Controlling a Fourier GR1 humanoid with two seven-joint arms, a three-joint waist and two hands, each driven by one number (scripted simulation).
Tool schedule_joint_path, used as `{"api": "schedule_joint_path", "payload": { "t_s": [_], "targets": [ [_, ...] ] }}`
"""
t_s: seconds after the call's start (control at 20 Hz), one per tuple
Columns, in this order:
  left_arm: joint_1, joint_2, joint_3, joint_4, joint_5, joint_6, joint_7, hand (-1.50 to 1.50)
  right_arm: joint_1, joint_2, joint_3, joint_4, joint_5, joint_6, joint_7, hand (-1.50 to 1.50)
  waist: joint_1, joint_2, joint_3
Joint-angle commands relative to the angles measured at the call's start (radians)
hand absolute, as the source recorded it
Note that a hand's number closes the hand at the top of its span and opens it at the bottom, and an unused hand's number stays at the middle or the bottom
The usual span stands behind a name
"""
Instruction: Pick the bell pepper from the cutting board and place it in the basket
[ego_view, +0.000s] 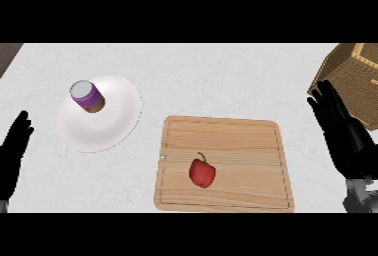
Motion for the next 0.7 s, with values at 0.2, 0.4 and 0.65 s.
{"api": "schedule_joint_path", "payload": {
  "t_s": [0.2, 0.4, 0.65],
  "targets": [
    [-0.166, -0.067, -0.038, 0.027, 0.064, -0.087, 0.076, 0.00, -0.311, 0.029, 0.054, -0.002, 0.132, 0.023, -0.088, 1.50, 0.010, -0.020, 0.038],
    [-0.183, -0.103, -0.071, 0.022, 0.096, -0.120, 0.099, 0.00, -0.358, -0.108, 0.362, -0.037, 0.466, 0.153, -0.129, -1.50, 0.048, -0.020, 0.029],
    [-0.240, -0.108, -0.071, 0.039, 0.110, -0.138, 0.143, 0.00, -0.399, 0.195, 0.600, 0.079, 0.811, -0.139, -0.006, -1.50, 0.036, -0.027, 0.035]
  ]
}}
